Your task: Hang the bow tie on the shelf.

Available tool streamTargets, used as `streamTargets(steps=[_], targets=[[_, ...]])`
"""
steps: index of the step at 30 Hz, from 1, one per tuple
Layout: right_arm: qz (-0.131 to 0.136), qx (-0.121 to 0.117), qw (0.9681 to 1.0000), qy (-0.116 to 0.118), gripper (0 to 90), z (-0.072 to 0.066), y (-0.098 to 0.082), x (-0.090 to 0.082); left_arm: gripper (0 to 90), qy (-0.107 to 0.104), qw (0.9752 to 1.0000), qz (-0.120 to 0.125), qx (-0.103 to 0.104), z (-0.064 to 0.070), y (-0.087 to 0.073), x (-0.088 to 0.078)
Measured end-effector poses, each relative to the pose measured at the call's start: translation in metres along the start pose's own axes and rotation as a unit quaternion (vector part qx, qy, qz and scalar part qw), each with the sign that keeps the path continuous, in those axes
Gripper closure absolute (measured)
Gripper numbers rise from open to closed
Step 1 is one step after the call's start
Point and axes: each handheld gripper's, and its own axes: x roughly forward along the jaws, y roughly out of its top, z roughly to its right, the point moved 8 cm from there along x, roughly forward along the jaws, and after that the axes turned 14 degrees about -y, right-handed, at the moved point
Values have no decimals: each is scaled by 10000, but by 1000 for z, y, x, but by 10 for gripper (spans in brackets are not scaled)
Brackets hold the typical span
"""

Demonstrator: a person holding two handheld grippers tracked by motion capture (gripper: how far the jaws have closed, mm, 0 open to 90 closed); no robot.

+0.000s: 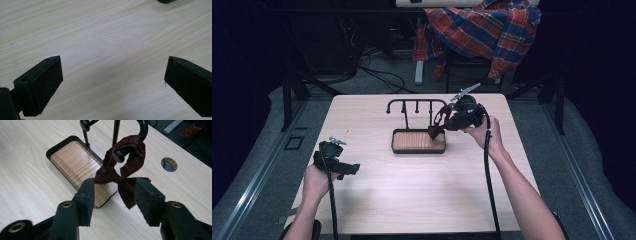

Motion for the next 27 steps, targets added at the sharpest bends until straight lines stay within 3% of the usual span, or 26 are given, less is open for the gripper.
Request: streamTargets(steps=[13,27], targets=[[-268,-278,9991,147,186,-8,-21,-29,16,-23,10000,-20,4,1,0,1],[-466,-412,9979,208,113,-13,-61,-48,16,-36,10000,-22,4,1,0,1]])
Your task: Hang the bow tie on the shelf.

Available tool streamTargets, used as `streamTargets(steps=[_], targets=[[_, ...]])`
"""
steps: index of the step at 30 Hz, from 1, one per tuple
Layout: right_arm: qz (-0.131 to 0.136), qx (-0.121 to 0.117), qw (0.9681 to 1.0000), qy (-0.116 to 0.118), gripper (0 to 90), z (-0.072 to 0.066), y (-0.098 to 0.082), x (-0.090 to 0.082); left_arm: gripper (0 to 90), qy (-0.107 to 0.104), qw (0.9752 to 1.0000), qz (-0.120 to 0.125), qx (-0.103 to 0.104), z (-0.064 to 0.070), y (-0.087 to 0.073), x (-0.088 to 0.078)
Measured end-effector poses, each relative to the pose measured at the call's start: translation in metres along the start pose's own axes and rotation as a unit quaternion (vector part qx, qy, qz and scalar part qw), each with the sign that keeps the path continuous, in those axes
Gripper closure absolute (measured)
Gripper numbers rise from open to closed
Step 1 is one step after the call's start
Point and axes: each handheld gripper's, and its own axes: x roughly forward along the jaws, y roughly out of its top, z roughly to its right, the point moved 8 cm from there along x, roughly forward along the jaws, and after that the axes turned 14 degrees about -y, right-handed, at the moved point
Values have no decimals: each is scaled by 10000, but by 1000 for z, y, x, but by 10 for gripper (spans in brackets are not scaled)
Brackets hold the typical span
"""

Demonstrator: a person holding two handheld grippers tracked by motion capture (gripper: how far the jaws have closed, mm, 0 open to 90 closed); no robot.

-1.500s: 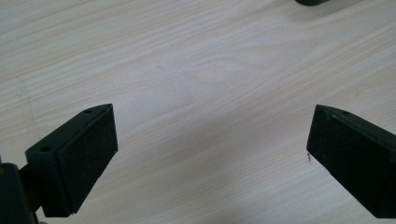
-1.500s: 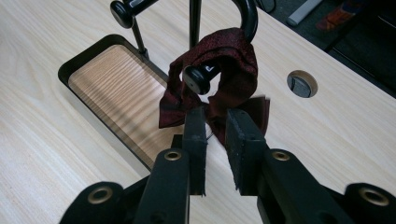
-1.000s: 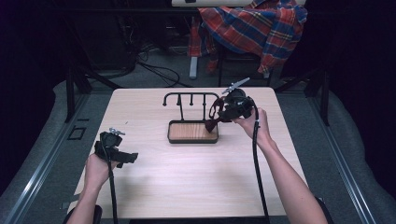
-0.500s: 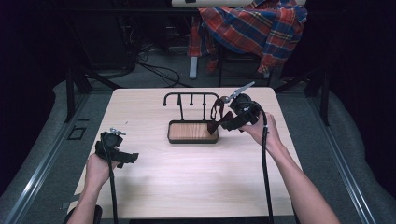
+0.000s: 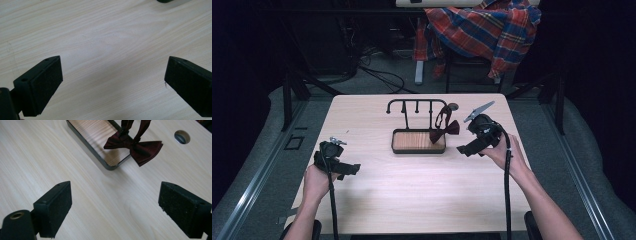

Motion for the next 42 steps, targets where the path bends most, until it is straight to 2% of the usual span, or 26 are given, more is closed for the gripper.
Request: streamTargets(steps=[2,7,14,23,27,30,31,32,34,36,38,40,42], targets=[[-22,-35,10000,82,99,-2,-7,0,16,1,10000,5,-2,0,0,0],[-129,-43,9999,106,95,-6,-23,4,16,12,10000,25,13,0,0,0],[-467,-186,9986,141,90,-15,-51,11,16,-8,10000,0,-6,0,0,0],[-754,-186,9968,195,90,-25,-86,17,16,-3,10000,-6,-2,0,0,0],[-967,-249,9948,191,88,-26,-104,19,16,3,10000,-3,-2,0,0,0],[-1090,-192,9936,239,86,-26,-120,21,16,16,10000,1,7,0,0,1],[-1028,-81,9943,277,85,-28,-123,23,16,8,10000,-5,9,0,0,1],[-1152,-206,9929,206,84,-26,-128,22,16,5,10000,-22,25,0,0,2],[-1228,-172,9920,247,81,-28,-136,24,16,13,10000,-50,39,1,0,2],[-1338,-226,9901,356,80,-31,-141,24,16,11,10000,-45,60,1,1,3],[-1415,-296,9890,308,74,-31,-144,24,16,12,10000,-59,71,1,0,3],[-1423,-254,9886,421,74,-32,-144,26,15,13,10000,-54,64,1,0,3],[-1451,-269,9882,400,74,-32,-145,27,15,11,10000,-59,58,1,0,3]])
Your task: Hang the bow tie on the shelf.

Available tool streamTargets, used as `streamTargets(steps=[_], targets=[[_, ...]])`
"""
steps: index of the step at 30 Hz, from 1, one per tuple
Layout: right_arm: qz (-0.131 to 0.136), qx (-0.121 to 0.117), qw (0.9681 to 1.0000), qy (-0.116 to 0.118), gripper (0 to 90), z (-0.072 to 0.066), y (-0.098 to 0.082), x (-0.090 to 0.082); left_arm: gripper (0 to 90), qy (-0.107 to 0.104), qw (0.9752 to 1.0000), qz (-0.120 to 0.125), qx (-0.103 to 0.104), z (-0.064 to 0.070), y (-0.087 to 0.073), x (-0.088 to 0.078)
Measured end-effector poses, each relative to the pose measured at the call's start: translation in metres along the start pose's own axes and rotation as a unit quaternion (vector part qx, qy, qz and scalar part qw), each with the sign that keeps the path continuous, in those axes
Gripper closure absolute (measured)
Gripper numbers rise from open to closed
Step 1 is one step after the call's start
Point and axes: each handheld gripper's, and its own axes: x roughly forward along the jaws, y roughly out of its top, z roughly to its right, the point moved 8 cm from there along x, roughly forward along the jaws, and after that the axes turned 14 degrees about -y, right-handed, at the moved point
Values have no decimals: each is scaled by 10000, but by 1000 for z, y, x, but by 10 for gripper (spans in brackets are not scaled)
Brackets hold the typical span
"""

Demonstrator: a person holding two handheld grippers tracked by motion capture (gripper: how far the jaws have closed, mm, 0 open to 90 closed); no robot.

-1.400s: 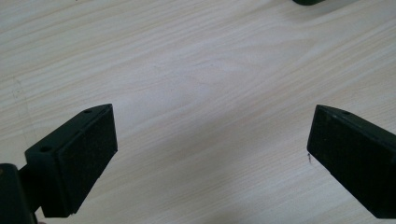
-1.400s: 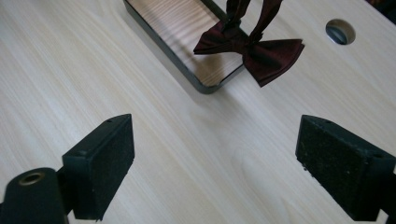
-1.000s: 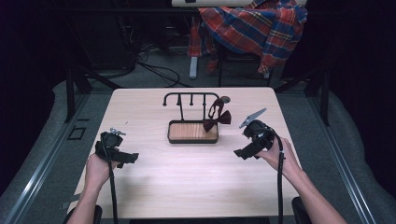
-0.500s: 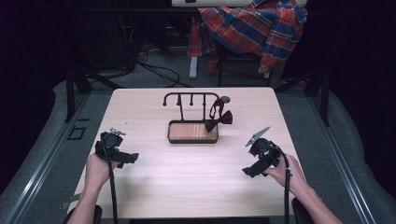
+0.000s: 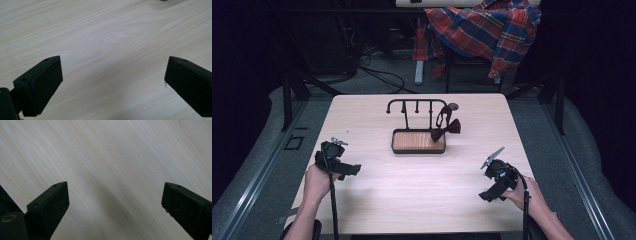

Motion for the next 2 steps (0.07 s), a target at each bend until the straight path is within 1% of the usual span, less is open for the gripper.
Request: streamTargets(steps=[1,2], targets=[[-22,-4,10000,3,75,0,0,1,15,0,10000,2,9,0,0,0],[8,39,10000,74,76,-2,0,2,15,1,10000,8,18,0,1,0]])
